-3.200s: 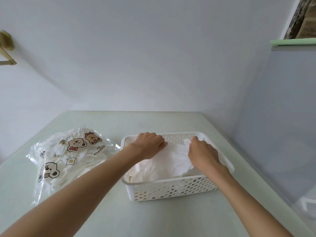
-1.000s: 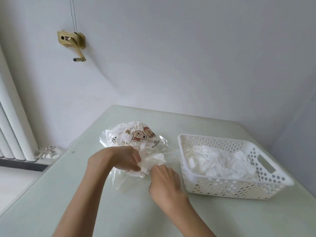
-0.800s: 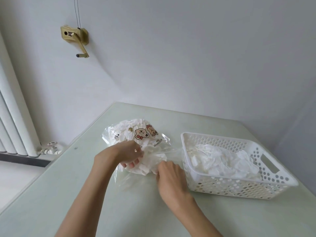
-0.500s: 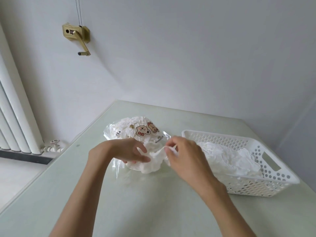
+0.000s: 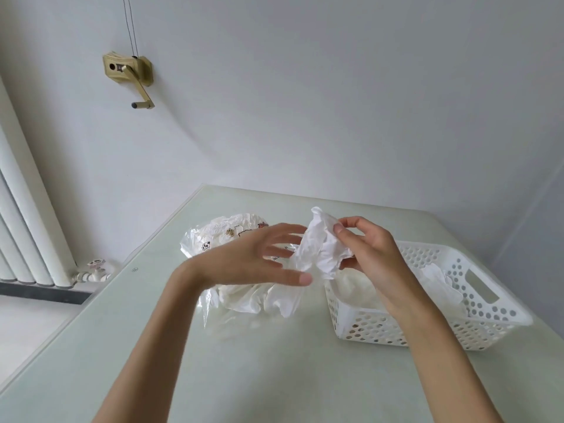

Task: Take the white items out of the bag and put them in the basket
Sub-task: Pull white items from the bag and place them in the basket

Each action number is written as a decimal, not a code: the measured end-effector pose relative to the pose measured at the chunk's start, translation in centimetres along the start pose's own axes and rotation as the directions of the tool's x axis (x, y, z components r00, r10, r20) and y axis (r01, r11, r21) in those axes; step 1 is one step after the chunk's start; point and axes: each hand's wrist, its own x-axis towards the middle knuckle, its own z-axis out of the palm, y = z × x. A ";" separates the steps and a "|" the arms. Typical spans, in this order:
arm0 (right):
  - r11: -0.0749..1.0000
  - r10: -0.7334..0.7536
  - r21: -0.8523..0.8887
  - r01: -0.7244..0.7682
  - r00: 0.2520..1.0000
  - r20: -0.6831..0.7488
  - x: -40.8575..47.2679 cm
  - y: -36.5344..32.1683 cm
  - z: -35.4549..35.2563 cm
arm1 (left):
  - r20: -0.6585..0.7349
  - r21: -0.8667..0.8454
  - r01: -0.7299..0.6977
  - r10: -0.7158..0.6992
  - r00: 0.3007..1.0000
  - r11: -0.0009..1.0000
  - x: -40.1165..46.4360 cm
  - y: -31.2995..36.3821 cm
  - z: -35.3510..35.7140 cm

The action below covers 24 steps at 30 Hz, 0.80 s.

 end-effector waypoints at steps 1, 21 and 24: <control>0.999 0.011 0.037 -0.011 1.000 -0.012 0.0 -0.1 -0.1 | -0.029 -0.045 -0.017 0.016 0.999 0.999 0.4 0.3 0.8; 0.985 0.026 -0.169 -0.017 0.998 0.051 -0.9 -0.6 -5.5 | -0.205 -0.098 -0.050 0.029 0.978 0.994 2.7 3.1 3.9; 0.970 0.115 -0.233 -0.071 0.976 0.183 -1.5 -1.3 -7.1 | -0.167 -0.119 -0.072 0.052 0.985 0.990 3.1 4.2 3.7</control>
